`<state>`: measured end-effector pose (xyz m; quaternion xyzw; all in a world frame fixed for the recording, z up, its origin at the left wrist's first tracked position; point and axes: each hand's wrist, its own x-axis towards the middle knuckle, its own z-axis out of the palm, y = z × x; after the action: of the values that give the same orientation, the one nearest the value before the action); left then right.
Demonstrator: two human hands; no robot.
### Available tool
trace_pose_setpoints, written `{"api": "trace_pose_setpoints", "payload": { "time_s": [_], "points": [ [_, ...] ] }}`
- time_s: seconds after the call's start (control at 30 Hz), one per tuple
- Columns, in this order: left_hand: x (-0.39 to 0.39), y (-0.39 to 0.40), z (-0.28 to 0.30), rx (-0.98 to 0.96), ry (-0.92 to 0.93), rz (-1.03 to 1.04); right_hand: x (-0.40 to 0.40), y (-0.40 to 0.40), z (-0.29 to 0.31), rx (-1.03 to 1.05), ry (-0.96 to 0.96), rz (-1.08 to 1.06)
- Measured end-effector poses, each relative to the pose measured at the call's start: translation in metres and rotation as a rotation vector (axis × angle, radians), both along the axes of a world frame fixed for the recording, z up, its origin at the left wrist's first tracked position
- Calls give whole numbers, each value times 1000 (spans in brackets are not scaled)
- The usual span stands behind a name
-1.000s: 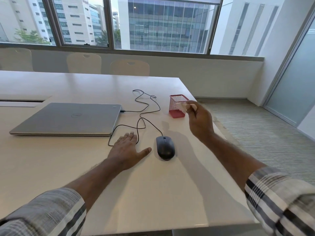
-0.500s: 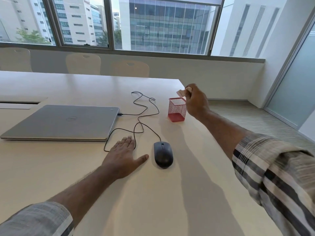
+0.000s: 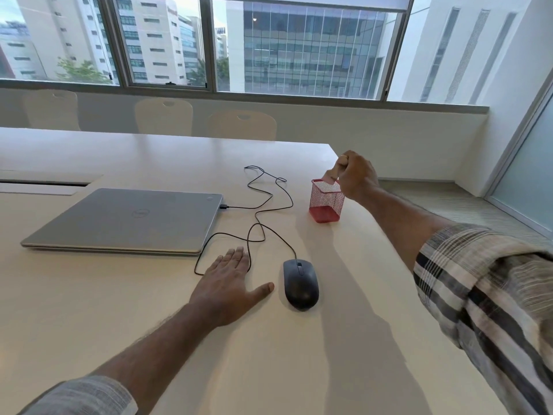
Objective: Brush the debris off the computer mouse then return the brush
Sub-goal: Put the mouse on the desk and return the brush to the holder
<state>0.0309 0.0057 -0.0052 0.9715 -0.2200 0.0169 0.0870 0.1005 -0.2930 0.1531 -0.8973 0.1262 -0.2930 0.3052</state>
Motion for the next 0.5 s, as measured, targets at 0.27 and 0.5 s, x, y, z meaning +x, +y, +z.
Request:
{"api": "trace_pose_setpoints", "payload": {
  "time_s": [0.27,0.5],
  "points": [
    [1,0,-2,-28,-4,18,9,6,-6,-15,138,-40],
    [-1,-1,-1,-36,7,14,3,0,-17,-70,132,-60]
  ]
}}
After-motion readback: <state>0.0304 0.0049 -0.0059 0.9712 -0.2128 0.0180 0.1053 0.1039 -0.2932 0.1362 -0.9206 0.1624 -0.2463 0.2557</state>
